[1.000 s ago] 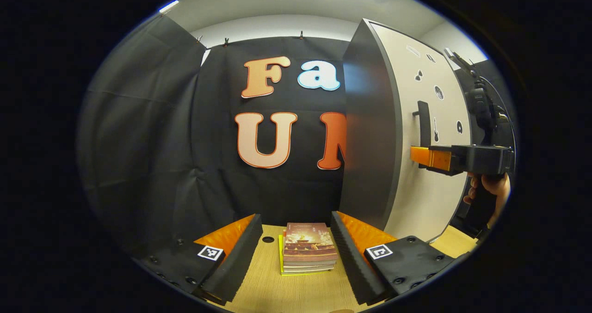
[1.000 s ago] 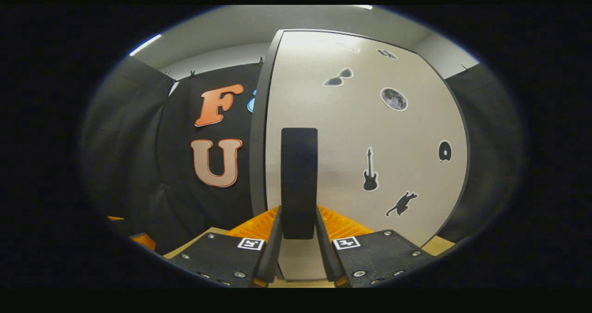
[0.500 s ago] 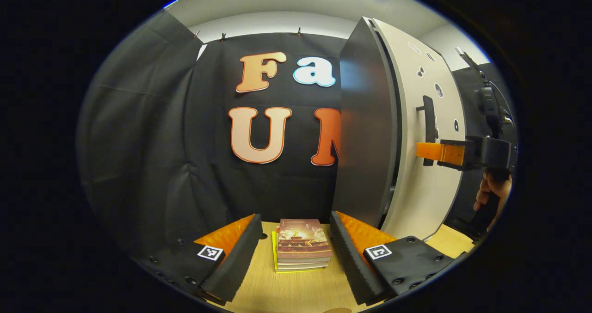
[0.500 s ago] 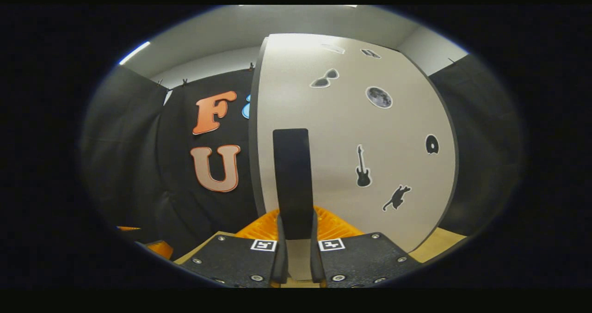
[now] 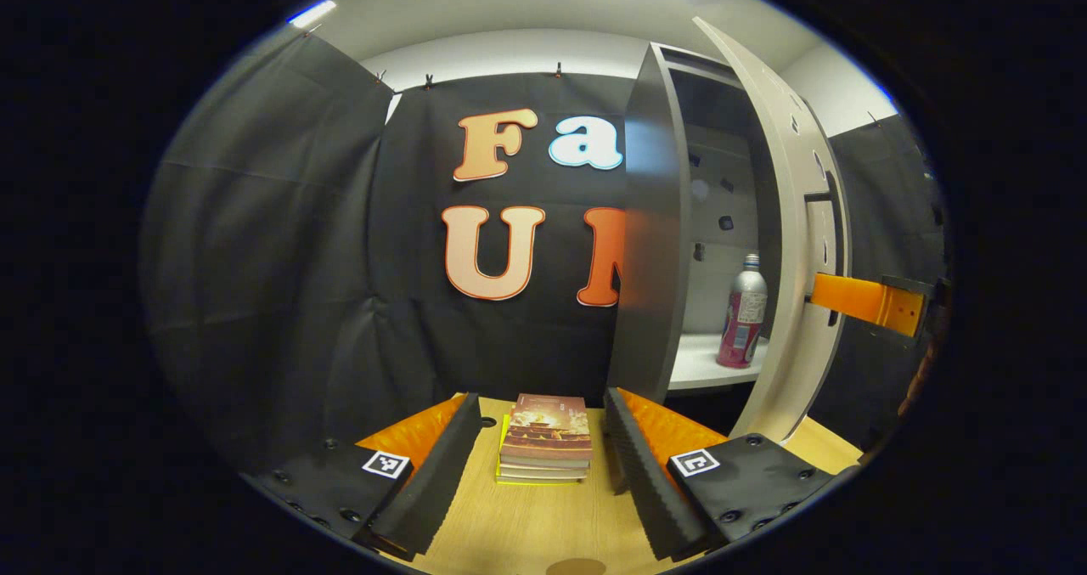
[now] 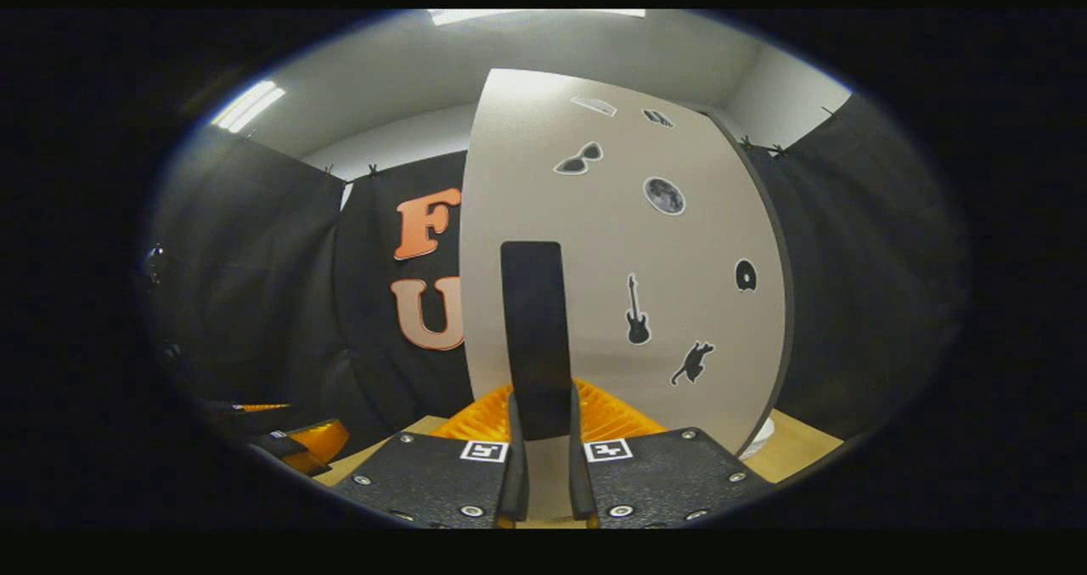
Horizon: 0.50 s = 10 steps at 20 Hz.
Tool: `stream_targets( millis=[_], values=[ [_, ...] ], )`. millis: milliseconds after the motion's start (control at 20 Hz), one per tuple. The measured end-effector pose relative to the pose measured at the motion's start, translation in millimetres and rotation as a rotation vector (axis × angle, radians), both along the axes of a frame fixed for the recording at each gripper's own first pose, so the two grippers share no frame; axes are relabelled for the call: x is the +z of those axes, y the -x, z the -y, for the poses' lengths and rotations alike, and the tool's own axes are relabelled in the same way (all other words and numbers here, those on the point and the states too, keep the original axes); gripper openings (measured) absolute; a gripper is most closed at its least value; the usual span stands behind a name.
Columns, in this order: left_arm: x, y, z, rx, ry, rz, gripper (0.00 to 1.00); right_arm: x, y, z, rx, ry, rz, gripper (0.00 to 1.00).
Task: Open the cabinet door with the right hand, grasp the bottle in the cabinet with the left hand and place it on the coaster, then close the cabinet door with the right hand.
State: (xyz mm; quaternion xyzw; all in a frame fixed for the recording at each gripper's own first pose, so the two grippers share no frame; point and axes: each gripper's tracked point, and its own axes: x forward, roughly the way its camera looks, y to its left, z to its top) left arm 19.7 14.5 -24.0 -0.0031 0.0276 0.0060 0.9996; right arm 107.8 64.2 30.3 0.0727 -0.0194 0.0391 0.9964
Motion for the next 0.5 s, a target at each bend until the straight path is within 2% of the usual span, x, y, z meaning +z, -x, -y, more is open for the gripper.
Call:
stream_targets(
  millis=[150, 200, 250, 450, 500],
  values=[
    [4.2, 25.6, 27.0, 0.008, -0.004, 0.01, 0.96, -1.5, 7.8, 7.7, 0.033, -0.009, 0.007, 0.19],
    [5.0, 33.9, 36.2, 0.005, -0.008, 0.012, 0.99, -1.3, 8.3, 9.6, 0.041, -0.014, 0.012, 0.16],
    [6.6, 41.3, 42.9, 0.005, -0.013, 0.016, 0.96, -0.9, 9.7, 10.8, 0.049, -0.02, 0.014, 0.2],
    [14.0, 69.3, 73.6, -0.003, -0.008, 0.036, 0.93, -1.1, 17.8, 16.8, 0.079, -0.041, 0.012, 0.18],
    [14.6, 76.2, 80.0, -0.003, -0.004, 0.036, 0.96, -2.2, 20.0, 19.3, 0.09, -0.053, 0.006, 0.2]
  ],
)
